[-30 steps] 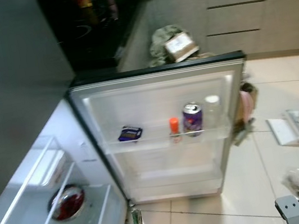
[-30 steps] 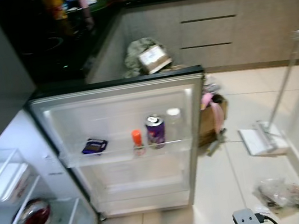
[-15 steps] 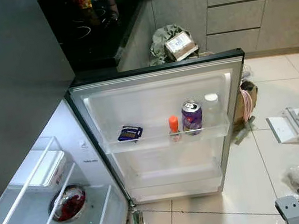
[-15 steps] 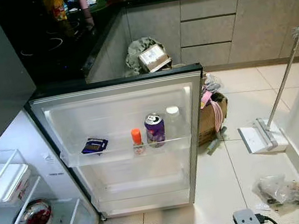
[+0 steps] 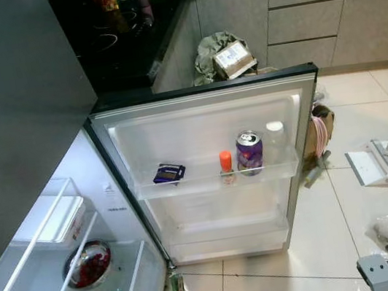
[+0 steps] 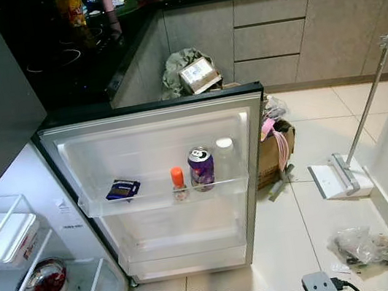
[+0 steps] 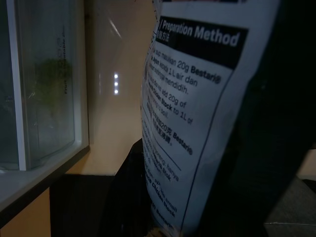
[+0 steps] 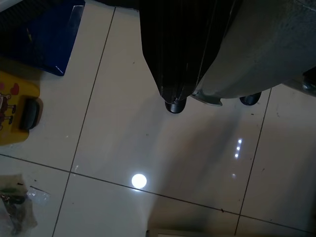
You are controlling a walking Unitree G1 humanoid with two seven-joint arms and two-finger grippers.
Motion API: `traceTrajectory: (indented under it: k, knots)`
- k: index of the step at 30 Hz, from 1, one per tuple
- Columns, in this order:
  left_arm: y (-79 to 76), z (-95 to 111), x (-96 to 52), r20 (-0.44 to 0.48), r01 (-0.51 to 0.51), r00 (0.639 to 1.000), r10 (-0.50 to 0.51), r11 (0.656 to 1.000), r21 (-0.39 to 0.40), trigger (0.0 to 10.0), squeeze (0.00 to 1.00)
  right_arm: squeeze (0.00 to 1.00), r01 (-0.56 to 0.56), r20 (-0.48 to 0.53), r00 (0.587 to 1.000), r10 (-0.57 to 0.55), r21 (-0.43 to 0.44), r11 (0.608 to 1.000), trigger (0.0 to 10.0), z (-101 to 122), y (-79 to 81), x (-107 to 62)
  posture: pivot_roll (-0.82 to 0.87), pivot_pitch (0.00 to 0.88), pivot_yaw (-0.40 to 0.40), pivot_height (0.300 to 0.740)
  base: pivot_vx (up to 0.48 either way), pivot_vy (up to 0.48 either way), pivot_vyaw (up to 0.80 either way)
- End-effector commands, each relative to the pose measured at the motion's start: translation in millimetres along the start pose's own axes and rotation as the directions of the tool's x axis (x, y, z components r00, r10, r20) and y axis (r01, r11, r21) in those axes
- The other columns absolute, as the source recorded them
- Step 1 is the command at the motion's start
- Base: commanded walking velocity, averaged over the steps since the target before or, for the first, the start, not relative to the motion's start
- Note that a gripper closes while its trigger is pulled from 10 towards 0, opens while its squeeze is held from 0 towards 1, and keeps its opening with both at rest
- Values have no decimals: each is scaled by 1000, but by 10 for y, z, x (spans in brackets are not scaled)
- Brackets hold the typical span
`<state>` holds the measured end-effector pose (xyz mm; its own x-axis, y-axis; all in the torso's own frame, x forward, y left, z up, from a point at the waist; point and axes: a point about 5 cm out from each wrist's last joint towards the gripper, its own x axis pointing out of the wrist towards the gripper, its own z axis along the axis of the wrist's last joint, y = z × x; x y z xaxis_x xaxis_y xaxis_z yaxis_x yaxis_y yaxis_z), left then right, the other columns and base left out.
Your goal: Restocking fridge
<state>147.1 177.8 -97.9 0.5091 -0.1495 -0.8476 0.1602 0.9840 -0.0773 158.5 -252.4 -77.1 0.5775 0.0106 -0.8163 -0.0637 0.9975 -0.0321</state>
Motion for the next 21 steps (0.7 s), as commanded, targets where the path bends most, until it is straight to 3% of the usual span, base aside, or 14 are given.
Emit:
traceTrajectory:
  k: [1,9,21]
  knots:
    - [19,32,2,7,-1,1000,1,1000,4,10000,0,0,1,8,1000,-2,4,1000,10000,17,16,8,-70,0,1,740,0,0,0]
    - [17,42,4,13,-6,1000,6,1000,7,10000,0,0,8,11,1000,-8,14,1000,10000,26,6,9,-69,0,-1,740,0,0,0]
    - [18,35,3,7,-7,1000,7,1000,16,10000,0,0,24,-13,1000,-23,29,999,10000,-10,-21,-1,-69,0,-4,740,0,0,-800]
